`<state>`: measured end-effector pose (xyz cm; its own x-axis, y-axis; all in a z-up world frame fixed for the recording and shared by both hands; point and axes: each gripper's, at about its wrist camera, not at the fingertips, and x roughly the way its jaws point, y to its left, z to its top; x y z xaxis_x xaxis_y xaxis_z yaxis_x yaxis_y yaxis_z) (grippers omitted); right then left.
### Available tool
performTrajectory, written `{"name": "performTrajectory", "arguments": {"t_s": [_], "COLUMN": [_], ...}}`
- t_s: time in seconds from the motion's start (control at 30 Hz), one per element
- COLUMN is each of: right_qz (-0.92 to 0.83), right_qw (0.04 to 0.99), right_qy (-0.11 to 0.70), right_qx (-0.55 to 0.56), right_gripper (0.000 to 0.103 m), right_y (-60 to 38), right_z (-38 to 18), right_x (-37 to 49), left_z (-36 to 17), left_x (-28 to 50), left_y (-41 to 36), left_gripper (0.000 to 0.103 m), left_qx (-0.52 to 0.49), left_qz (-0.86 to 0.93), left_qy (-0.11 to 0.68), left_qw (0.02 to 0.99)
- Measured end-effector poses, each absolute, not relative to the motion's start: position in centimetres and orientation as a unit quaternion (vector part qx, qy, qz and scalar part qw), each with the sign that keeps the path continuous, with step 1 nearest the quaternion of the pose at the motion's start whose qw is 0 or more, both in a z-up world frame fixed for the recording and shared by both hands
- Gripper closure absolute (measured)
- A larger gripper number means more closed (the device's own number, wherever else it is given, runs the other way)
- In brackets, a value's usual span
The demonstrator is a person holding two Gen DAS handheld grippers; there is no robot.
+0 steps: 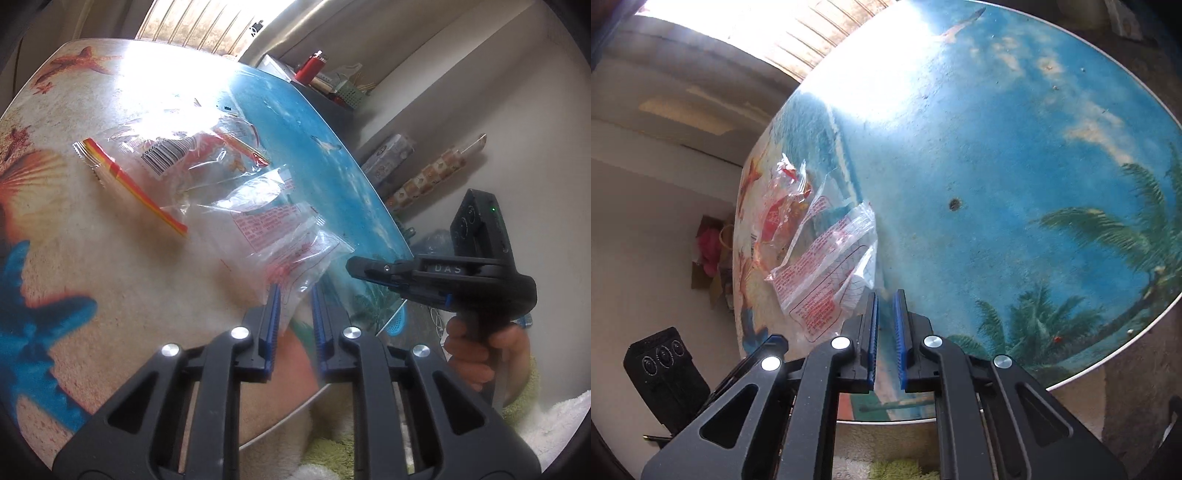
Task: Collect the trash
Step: 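Lower the right tool onto the clear red-printed bag and close on it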
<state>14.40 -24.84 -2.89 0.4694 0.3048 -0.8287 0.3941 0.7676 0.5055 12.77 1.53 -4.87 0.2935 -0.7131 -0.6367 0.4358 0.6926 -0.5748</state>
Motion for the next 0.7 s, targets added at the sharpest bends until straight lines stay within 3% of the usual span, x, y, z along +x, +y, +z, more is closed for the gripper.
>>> {"name": "performTrajectory", "arguments": {"t_s": [0.1,0.13,0.17,0.3,0.5,0.7], "right_qz": [-0.047,-0.046,-0.041,0.004,0.032,0.025], "right_qw": [0.786,0.785,0.785,0.782,0.770,0.770], "right_qy": [0.504,0.499,0.496,0.492,0.503,0.499], "right_qx": [0.355,0.363,0.369,0.382,0.392,0.397], "right_gripper": [0.088,0.082,0.073,0.064,0.063,0.062], "right_y": [-26.6,-26.9,-26.9,-25.2,-23.5,-24.3], "right_z": [-2.6,-2.5,-2.4,-2.3,-3.2,-3.6], "right_x": [13.7,13.5,13.4,13.7,14.4,14.3], "left_z": [-3.9,-3.5,-3.1,-1.8,-3.6,-5.0], "left_x": [13.0,13.2,13.6,15.9,19.3,17.9], "left_y": [1.8,2.1,2.2,2.2,-0.6,-0.8], "left_gripper": [0.086,0.083,0.076,0.059,0.058,0.058], "left_qx": [-0.129,-0.127,-0.127,-0.131,-0.089,-0.109], "left_qz": [-0.352,-0.348,-0.344,-0.326,-0.314,-0.337], "left_qy": [0.453,0.444,0.438,0.410,0.463,0.507], "left_qw": [0.809,0.816,0.821,0.842,0.824,0.786]}}
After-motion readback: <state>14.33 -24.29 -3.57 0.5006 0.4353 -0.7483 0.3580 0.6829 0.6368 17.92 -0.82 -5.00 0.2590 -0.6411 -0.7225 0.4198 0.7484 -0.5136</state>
